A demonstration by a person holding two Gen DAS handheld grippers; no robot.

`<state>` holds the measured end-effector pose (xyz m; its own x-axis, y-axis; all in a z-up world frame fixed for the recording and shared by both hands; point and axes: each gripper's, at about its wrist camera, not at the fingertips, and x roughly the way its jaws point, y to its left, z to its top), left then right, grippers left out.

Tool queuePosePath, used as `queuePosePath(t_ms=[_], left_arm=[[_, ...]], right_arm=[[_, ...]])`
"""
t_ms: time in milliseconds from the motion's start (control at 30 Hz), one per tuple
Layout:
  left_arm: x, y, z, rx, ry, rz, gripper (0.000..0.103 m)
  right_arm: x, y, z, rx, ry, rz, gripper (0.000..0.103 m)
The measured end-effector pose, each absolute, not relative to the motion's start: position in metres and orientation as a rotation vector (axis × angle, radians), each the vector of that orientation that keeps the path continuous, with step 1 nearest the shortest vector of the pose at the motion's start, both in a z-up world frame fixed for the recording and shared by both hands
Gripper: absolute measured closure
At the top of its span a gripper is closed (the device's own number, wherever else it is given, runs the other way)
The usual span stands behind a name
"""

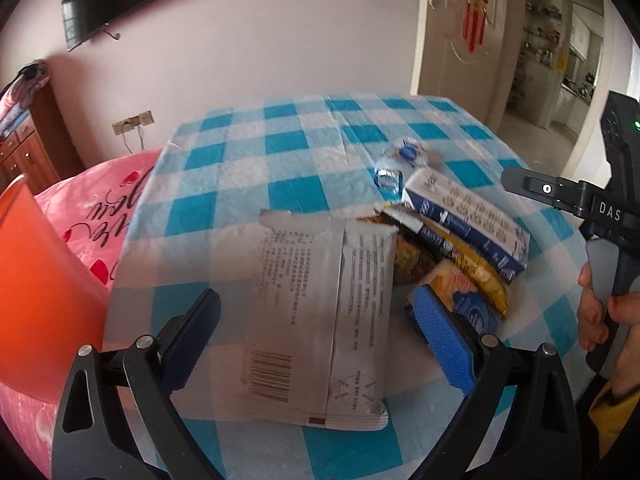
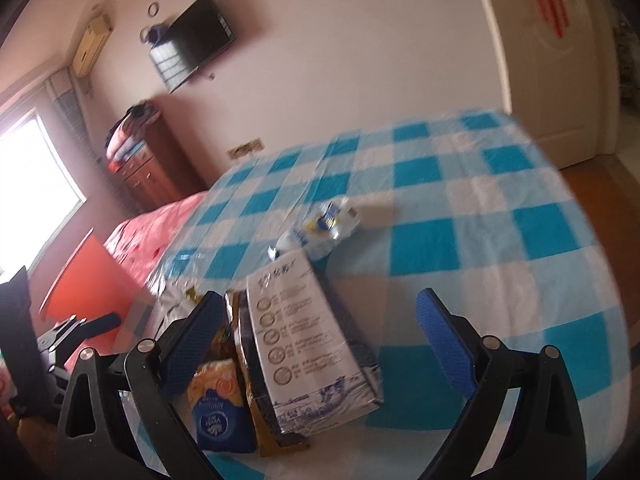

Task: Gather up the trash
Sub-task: 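Grasp the white milk carton with the right tool while the left grasps the grey-white packet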

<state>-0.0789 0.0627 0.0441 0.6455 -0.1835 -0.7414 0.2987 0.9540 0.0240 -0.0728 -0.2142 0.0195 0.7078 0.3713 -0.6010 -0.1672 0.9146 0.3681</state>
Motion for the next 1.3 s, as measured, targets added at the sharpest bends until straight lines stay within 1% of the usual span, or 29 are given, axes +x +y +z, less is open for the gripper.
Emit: queuePosePath(t_ms=[400, 700, 733, 800, 900, 967, 1033, 1233, 1267, 1300], left_arm=[[-0.063, 0.061, 0.021, 0.158, 0.881, -0.316, 0.006], [-0.049, 0.062, 0.01, 0.081, 0.935, -0.33, 0.006], [-0.048, 0.063, 0.009, 0.074, 0.938, -0.326, 0.006], [-0.045, 0.064, 0.007, 0.059, 0.945, -0.32, 0.006], [-0.04, 0.068, 0.004, 0.022, 0.956, -0.315, 0.006], [-0.039, 0.068, 0.003, 0.006, 0.96, -0.31, 0.008], [-0.038, 0.066, 0.003, 0.014, 0.954, -0.297, 0.013], [-0.038, 0.065, 0.004, 0.007, 0.948, -0.274, 0.019], [-0.039, 0.065, 0.004, 0.004, 0.947, -0.268, 0.02], [-0.039, 0.065, 0.005, 0.001, 0.946, -0.264, 0.021]], right_arm=[[-0.061, -0.196, -0.002, 0.235, 0.813, 0.364, 0.008], [-0.055, -0.199, -0.008, 0.247, 0.85, 0.389, 0.008], [-0.054, -0.2, -0.008, 0.25, 0.854, 0.392, 0.009], [-0.051, -0.201, -0.01, 0.253, 0.866, 0.395, 0.019], [-0.051, -0.2, -0.01, 0.247, 0.868, 0.399, 0.019], [-0.051, -0.2, -0.01, 0.242, 0.868, 0.401, 0.019], [-0.052, -0.197, -0.01, 0.219, 0.872, 0.401, 0.019], [-0.055, -0.189, -0.009, 0.176, 0.878, 0.41, 0.019], [-0.055, -0.189, -0.009, 0.169, 0.878, 0.41, 0.02], [-0.055, -0.188, -0.009, 0.161, 0.878, 0.404, 0.024]])
